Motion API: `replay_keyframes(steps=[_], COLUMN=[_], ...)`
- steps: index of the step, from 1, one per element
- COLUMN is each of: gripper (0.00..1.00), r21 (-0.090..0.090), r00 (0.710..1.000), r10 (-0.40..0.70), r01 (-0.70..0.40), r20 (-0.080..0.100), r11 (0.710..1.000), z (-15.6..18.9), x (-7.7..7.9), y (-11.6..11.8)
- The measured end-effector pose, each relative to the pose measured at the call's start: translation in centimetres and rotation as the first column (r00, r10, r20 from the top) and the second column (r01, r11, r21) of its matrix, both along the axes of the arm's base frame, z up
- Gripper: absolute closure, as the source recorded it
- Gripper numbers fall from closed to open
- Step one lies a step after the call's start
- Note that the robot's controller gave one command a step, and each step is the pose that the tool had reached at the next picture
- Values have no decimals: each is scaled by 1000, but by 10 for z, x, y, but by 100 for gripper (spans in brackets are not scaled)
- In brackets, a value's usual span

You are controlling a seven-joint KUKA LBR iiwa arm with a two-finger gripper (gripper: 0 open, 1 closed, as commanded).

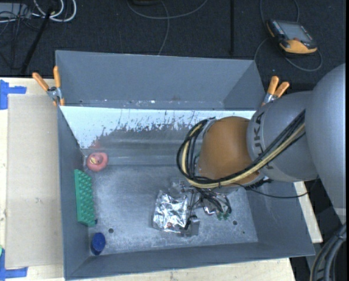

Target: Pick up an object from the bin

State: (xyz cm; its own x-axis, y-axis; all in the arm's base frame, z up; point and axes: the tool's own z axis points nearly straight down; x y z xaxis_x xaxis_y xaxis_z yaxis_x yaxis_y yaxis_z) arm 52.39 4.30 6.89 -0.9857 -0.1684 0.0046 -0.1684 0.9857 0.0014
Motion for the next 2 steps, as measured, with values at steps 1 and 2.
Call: replay_keyframes(steps=[1,2], gripper=[100,100], r21=[-1,0], r00=[1000,1000], r10=[3,-14], r01=[-3,14], r20=[2,12], r11=[1000,1000], z=[1,136], x=[1,-7], y=[0,-2])
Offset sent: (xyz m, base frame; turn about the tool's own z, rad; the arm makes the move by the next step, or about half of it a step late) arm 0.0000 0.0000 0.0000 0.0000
